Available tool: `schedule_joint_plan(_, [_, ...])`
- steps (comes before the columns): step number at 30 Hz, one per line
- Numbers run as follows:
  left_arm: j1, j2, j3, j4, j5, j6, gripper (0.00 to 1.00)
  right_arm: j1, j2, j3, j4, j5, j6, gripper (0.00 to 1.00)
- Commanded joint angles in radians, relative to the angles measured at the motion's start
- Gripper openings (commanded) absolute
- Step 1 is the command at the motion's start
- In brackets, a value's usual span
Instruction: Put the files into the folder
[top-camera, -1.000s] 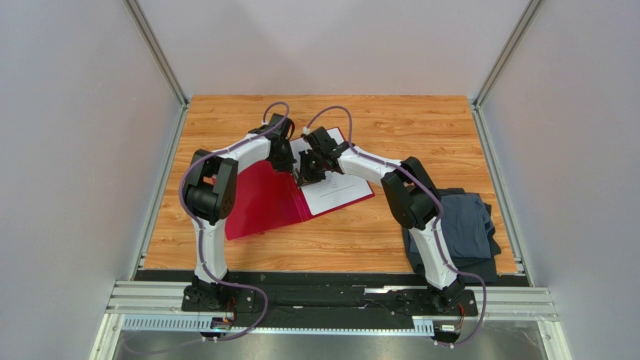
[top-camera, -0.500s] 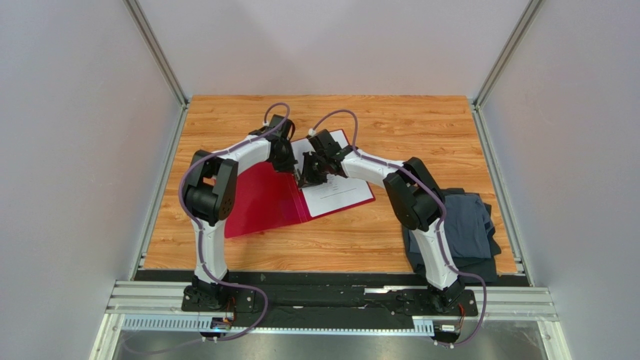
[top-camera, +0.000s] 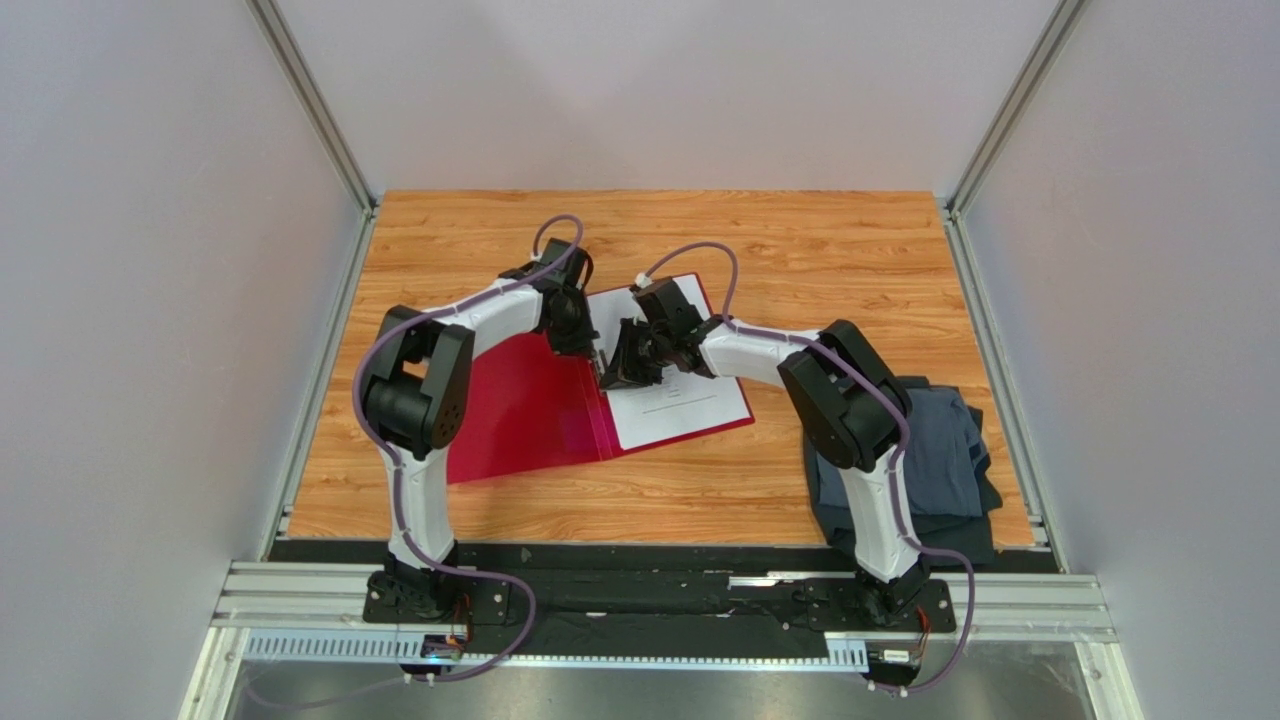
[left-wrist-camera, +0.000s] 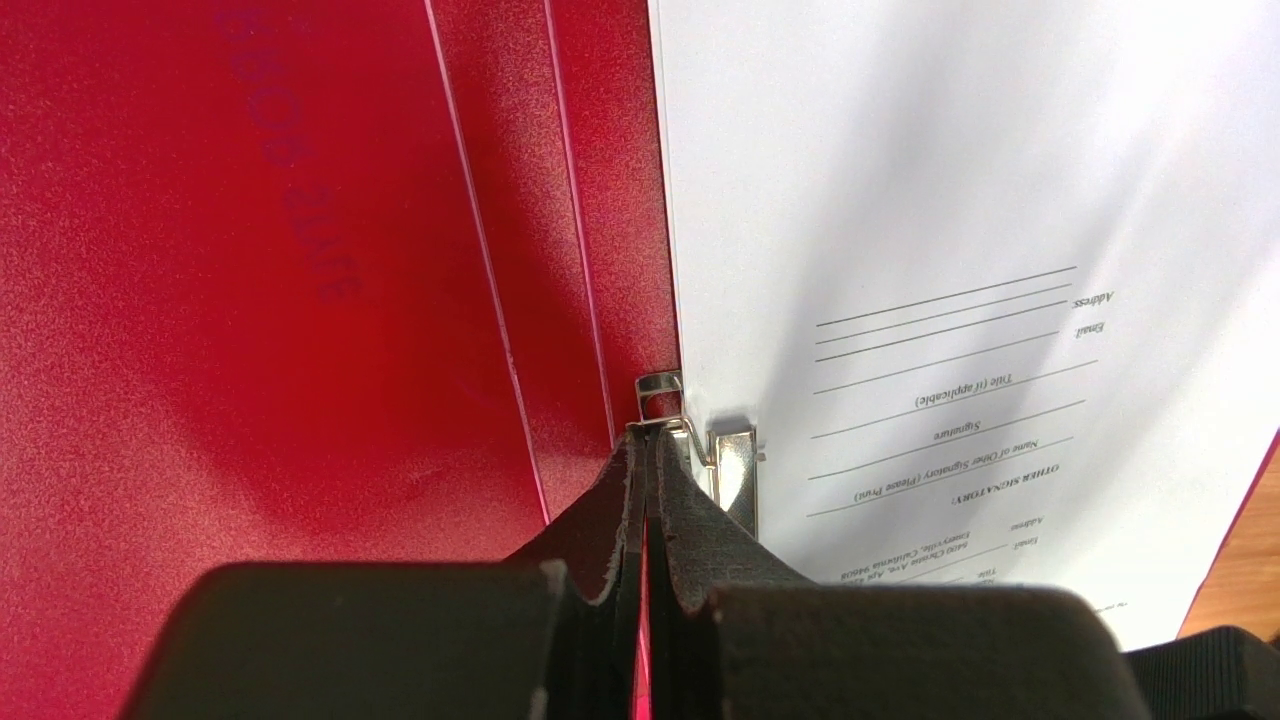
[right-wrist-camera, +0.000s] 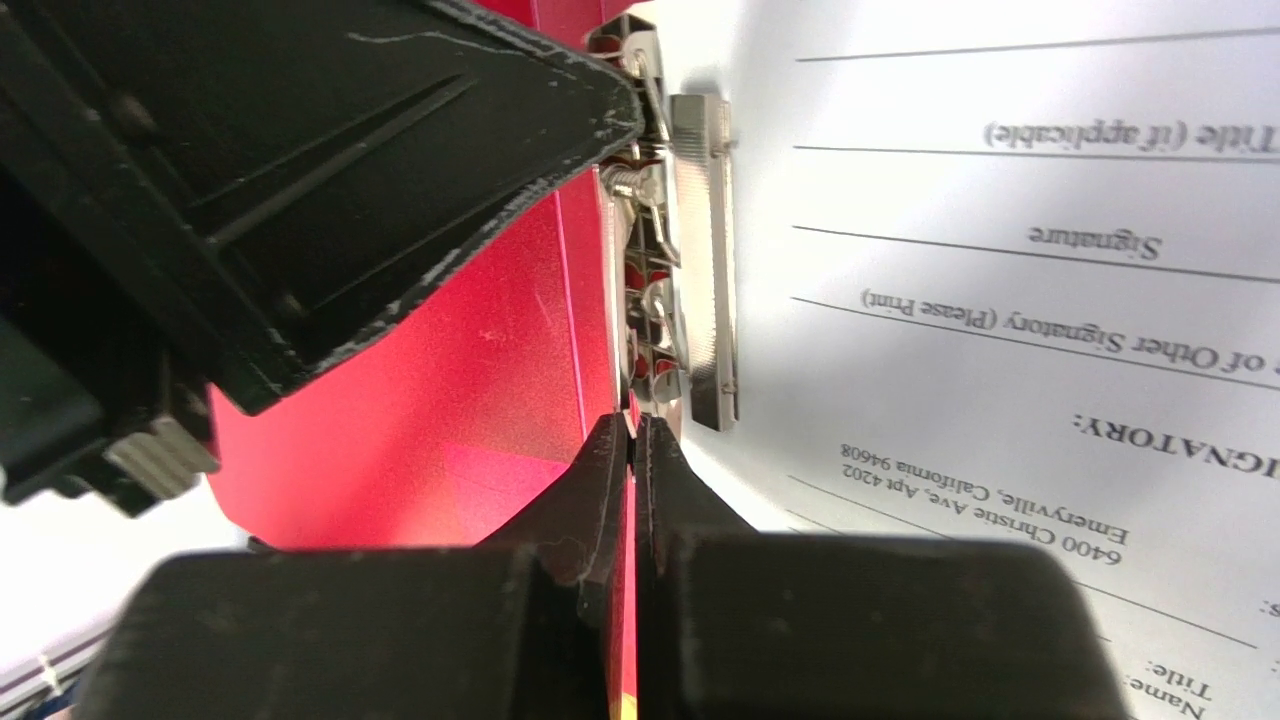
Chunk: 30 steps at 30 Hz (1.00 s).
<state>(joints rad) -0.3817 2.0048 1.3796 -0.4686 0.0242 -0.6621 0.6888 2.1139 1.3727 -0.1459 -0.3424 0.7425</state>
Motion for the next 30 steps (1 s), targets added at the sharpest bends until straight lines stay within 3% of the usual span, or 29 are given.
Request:
schedule_joint_plan(1, [0.009, 0.015, -0.042, -0.067, -0.07, 0.056, 0.0, -0.009, 0.072, -0.097, -0.277, 0.107, -0.026, 0.0])
schedule_joint_plan(5, [0.009, 0.025, -0.034, -0.07, -0.073, 0.055, 0.0, 0.003, 0.078, -0.08, -0.369, 0.251, -0.034, 0.0])
schedule_joint_plan(11, [-0.003, 0.028, -0.047, -0.073, -0.067, 0.024, 0.0, 0.031, 0.093, -0.109, -0.308, 0.247, -0.014, 0.0])
schedule_joint_plan(13, [-0.006, 0.022, -0.056, -0.071, -0.07, 0.007, 0.0, 0.035, 0.084, -0.119, -0.255, 0.194, -0.008, 0.0])
schedule_joint_plan(17, [-0.016, 0.008, -0.079, -0.062, -0.063, -0.037, 0.0, 0.017, 0.064, -0.193, -0.008, -0.053, 0.115, 0.0])
schedule_joint_plan(23, [-0.019, -0.015, -0.103, -0.05, -0.056, -0.053, 0.0, -0.015, 0.047, -0.265, 0.271, -0.196, 0.299, 0.0])
schedule_joint_plan(30, [-0.019, -0.032, -0.111, -0.048, -0.056, -0.044, 0.0, -0.037, 0.005, -0.247, 0.212, -0.19, 0.235, 0.05])
